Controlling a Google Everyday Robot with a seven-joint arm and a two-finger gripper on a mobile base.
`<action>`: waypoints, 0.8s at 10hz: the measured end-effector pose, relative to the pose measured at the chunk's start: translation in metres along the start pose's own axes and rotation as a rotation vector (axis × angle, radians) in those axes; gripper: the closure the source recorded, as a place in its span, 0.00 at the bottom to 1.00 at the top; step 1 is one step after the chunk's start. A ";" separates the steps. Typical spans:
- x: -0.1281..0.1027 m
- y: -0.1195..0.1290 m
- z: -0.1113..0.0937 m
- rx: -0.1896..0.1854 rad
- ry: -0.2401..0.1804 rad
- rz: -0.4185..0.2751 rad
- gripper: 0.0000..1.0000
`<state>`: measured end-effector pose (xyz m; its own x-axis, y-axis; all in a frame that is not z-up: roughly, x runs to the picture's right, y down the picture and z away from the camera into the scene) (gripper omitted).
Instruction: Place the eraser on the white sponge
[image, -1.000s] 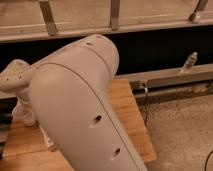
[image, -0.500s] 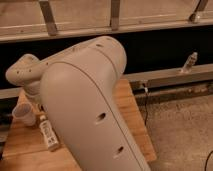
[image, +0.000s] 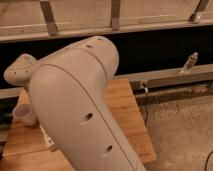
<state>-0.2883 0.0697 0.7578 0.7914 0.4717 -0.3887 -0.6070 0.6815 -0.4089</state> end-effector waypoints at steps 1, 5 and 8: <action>0.004 -0.020 0.000 0.035 0.030 0.011 1.00; 0.001 -0.061 0.006 0.090 0.072 0.002 1.00; -0.010 -0.077 0.035 0.036 0.027 -0.019 1.00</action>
<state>-0.2475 0.0320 0.8218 0.8001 0.4441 -0.4033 -0.5889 0.7097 -0.3868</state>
